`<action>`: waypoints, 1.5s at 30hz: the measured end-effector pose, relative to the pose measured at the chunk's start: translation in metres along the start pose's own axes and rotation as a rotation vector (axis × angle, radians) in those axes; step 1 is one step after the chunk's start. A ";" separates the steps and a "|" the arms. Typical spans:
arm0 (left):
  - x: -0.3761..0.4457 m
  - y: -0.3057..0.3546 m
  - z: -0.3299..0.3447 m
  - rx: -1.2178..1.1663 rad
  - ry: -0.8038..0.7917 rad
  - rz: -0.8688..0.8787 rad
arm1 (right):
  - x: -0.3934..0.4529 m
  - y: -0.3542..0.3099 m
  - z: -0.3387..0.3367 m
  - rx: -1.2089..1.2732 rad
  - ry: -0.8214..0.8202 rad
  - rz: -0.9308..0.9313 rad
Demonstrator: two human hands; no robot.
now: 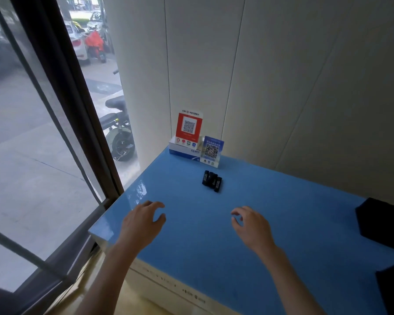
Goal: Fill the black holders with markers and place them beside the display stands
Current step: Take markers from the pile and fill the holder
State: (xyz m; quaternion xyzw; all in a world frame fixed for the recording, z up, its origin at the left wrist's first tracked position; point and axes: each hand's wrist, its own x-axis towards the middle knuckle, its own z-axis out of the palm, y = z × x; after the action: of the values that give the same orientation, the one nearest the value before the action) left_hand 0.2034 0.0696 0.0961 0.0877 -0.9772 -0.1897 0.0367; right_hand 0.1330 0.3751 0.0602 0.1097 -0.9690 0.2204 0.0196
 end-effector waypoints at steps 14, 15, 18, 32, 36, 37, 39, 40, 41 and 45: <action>0.158 0.022 0.054 -0.044 -0.267 -0.035 | 0.110 0.013 0.026 0.021 -0.067 0.089; 0.171 0.027 0.060 -0.059 -0.289 -0.042 | 0.113 0.015 0.028 0.023 -0.071 0.102; 0.206 0.042 0.082 -0.071 -0.354 -0.052 | 0.119 0.026 0.031 0.014 -0.063 0.156; 0.297 0.086 0.151 0.059 -0.458 -0.021 | 0.138 0.046 0.043 -0.004 -0.048 0.383; 0.310 0.082 0.158 0.066 -0.449 0.038 | 0.146 0.046 0.050 0.007 -0.059 0.402; 0.312 0.080 0.160 0.072 -0.449 0.044 | 0.148 0.045 0.051 0.010 -0.056 0.407; 0.318 0.078 0.163 0.089 -0.463 0.052 | 0.154 0.042 0.055 0.019 -0.054 0.419; 0.320 0.077 0.165 0.105 -0.473 0.063 | 0.158 0.041 0.058 0.022 -0.059 0.421; 0.321 0.076 0.167 0.131 -0.488 0.080 | 0.163 0.039 0.061 0.018 -0.069 0.421; 0.323 0.071 0.164 0.146 -0.484 0.124 | 0.184 0.027 0.071 0.037 -0.068 0.462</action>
State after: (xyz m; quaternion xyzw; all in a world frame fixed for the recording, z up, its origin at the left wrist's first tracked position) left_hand -0.1427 0.1345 -0.0160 -0.0180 -0.9722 -0.1313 -0.1929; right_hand -0.0518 0.3308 0.0002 -0.1073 -0.9644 0.2327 -0.0660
